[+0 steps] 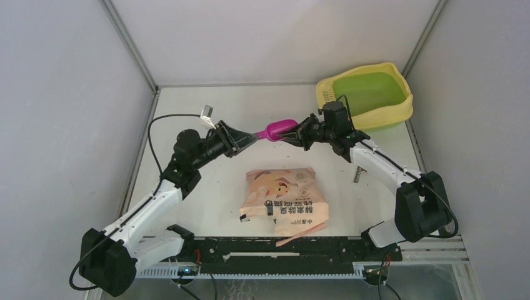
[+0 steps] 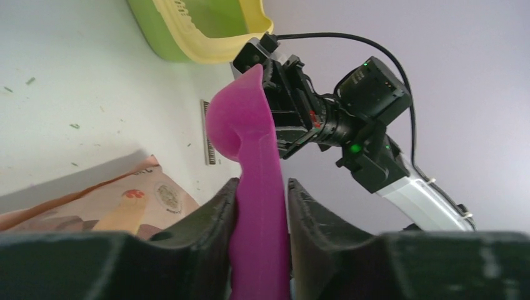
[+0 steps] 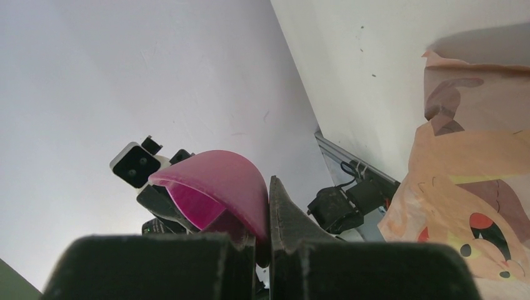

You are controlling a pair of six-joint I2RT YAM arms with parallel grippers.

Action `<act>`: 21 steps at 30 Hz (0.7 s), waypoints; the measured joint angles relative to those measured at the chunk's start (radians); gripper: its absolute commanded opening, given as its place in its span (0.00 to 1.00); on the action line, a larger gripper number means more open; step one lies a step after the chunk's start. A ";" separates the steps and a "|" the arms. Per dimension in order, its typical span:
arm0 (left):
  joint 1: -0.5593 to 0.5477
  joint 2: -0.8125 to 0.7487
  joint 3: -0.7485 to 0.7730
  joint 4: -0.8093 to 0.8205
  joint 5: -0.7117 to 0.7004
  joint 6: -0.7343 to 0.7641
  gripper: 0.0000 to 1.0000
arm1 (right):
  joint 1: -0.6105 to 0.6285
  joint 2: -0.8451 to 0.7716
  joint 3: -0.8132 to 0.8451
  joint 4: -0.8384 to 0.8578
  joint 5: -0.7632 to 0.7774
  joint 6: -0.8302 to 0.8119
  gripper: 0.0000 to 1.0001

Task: Fill the litter box with clean litter
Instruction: Pick up the spatula from the center of the board.

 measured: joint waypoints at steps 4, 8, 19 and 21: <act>0.000 0.000 -0.009 0.007 -0.002 0.000 0.31 | 0.000 0.000 0.000 -0.001 -0.002 0.003 0.00; 0.000 0.000 -0.009 0.010 -0.002 -0.001 0.34 | 0.000 0.000 0.000 -0.003 -0.002 0.003 0.00; 0.001 0.000 -0.009 0.007 -0.009 0.002 0.50 | -0.013 -0.006 0.002 -0.050 0.014 -0.019 0.00; 0.001 0.000 -0.009 0.007 -0.009 0.002 0.47 | -0.016 -0.011 0.002 -0.059 0.016 -0.026 0.00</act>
